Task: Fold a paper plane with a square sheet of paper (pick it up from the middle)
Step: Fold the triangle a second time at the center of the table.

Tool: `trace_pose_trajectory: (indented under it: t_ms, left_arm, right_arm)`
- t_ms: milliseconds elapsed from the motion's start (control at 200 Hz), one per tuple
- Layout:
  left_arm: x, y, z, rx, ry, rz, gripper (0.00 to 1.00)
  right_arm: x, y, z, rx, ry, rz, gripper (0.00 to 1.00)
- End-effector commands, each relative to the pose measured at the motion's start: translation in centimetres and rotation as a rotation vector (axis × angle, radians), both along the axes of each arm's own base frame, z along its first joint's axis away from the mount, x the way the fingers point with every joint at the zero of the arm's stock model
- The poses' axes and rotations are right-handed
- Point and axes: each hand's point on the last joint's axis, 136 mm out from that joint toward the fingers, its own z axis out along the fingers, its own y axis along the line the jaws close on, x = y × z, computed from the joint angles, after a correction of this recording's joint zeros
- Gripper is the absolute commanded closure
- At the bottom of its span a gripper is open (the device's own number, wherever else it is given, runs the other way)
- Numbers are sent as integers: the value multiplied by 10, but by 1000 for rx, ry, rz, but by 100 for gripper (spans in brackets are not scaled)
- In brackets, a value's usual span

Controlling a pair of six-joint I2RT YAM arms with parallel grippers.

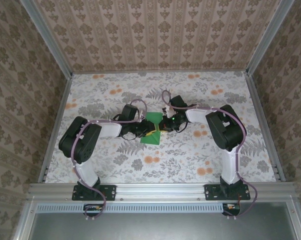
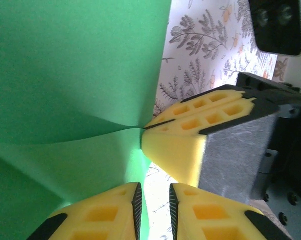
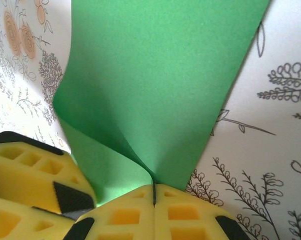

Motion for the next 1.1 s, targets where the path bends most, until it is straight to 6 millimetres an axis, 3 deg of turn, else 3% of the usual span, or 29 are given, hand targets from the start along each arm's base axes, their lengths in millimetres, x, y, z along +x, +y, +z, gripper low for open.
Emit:
trace_pose_trajectory:
  t_ms: [0,1095]
  left_arm:
    - [3,-3,12,9,-49,-22,77]
    - [-2,-4,-19,57,30,-29,79]
  right_arm:
    - [3,-5,2,-29,-17,4,96]
    - [6,-6,-5,-47,-9,1,96]
